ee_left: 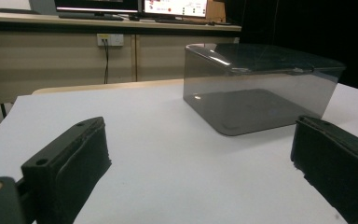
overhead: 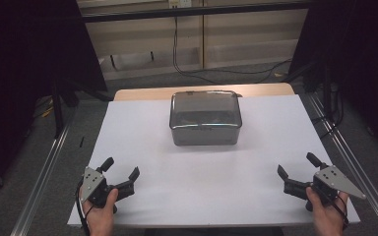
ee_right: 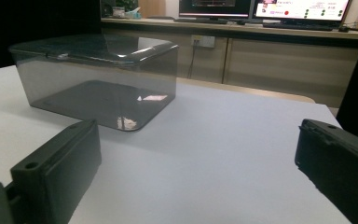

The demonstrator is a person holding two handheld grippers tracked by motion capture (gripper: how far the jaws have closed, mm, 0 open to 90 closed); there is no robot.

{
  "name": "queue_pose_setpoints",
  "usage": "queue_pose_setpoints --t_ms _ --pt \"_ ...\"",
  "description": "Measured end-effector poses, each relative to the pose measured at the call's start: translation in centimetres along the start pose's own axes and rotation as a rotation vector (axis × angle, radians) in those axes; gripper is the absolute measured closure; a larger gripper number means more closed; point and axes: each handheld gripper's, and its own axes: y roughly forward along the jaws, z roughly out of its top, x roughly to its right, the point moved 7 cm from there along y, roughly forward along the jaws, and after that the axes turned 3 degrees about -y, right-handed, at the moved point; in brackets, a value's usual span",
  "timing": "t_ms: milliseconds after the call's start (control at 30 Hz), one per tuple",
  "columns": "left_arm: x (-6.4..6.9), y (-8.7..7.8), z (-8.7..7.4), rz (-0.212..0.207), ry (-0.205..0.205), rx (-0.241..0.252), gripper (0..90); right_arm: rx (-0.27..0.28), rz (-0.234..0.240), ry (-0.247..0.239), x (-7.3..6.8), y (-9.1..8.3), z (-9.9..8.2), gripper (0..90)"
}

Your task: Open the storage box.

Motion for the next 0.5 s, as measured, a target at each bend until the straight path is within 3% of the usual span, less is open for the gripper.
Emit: queue_pose_setpoints --t_ms 500 --pt "0.2 0.2 -0.13 0.004 -0.002 -0.009 3.9 -0.035 0.07 0.015 -0.76 0.7 -0.4 0.0"
